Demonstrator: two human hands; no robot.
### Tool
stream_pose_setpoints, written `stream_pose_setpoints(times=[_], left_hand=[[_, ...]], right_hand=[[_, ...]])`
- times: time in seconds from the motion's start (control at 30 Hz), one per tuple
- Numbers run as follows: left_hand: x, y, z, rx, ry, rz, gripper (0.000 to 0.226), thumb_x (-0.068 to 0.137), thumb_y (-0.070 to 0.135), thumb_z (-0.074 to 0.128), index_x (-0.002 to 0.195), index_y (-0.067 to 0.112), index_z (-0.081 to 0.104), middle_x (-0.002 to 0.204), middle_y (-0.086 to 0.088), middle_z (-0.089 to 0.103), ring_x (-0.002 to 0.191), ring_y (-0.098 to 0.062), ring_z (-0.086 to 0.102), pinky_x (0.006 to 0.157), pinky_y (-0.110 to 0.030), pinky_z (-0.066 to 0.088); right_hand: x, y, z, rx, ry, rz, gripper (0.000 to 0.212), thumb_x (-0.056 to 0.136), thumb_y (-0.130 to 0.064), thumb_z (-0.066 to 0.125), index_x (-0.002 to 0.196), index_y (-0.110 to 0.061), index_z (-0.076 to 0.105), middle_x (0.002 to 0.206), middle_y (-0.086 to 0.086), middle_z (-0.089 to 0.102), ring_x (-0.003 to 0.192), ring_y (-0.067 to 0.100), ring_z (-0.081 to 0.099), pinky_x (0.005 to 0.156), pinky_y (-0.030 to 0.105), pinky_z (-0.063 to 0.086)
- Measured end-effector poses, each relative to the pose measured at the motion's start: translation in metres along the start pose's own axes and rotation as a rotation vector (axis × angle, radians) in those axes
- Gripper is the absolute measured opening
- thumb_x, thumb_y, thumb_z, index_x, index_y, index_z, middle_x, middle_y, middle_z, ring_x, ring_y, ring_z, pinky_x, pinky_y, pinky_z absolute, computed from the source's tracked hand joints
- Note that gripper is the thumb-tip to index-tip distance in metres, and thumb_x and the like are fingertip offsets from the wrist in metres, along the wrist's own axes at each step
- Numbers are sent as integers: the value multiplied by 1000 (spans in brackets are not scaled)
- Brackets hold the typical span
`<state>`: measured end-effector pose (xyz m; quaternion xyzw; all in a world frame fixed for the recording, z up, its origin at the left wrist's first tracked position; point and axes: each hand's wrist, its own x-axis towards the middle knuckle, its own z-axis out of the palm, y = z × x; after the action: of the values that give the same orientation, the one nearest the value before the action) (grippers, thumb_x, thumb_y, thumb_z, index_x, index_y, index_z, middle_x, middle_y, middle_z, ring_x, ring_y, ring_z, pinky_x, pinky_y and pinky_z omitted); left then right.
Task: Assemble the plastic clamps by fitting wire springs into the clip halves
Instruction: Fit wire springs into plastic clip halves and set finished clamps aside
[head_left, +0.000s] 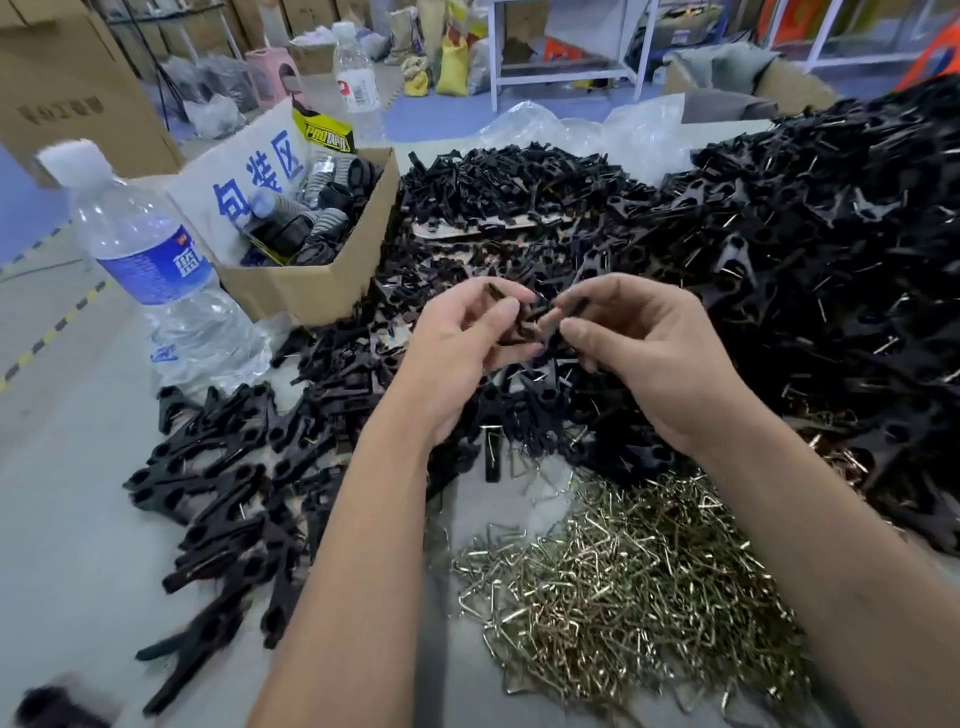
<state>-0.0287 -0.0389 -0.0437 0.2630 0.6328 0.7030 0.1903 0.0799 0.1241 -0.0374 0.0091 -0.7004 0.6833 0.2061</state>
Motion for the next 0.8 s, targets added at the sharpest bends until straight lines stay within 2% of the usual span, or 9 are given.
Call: stream_pose_setpoints(times=[0.1,0.2,0.3,0.5,0.67,0.8], left_hand=[[-15,-8,2,-14,-50,-9,22,97,3,68,117,12,68,88,-3,78,74,-11,71,63,-21,55],[-18,-12,5,47,-34,-29,16,95,3,71,111,4,71,93,-14,79,71,-14,70,59,-20,53],[-19,-11,4,44,-46,-32,12,96,3,68,105,7,75,94,-12,80,67,-15,71,58,-19,53],[-20,-11,6,65,-69,-30,13,97,3,68,105,7,77,92,-12,80,67,-14,70,57,-19,53],[-20,-11,4,79,-82,-35,12,96,4,70,101,8,79,90,-12,79,70,-14,69,56,-20,52],[-20,-11,4,81,-86,-40,11,95,4,71,101,7,80,91,-14,79,72,-16,69,56,-21,52]], right_hand=[[-22,7,-8,-41,-5,-18,19,86,-3,80,95,-20,79,96,11,80,81,21,74,69,23,57],[-31,14,-9,-52,-40,-14,21,85,0,80,93,-19,79,98,11,80,86,23,76,74,26,60],[-32,19,-9,19,-13,41,15,80,-1,81,91,-10,78,97,17,79,88,30,77,76,29,62],[-32,21,-10,7,-6,42,16,81,6,80,94,-1,75,90,19,78,83,27,77,73,28,62],[-32,22,-9,0,8,31,16,80,2,81,93,-5,76,91,18,78,83,30,77,71,29,63],[-32,22,-9,-12,14,28,16,80,2,81,94,-5,76,90,19,78,81,26,77,67,25,60]])
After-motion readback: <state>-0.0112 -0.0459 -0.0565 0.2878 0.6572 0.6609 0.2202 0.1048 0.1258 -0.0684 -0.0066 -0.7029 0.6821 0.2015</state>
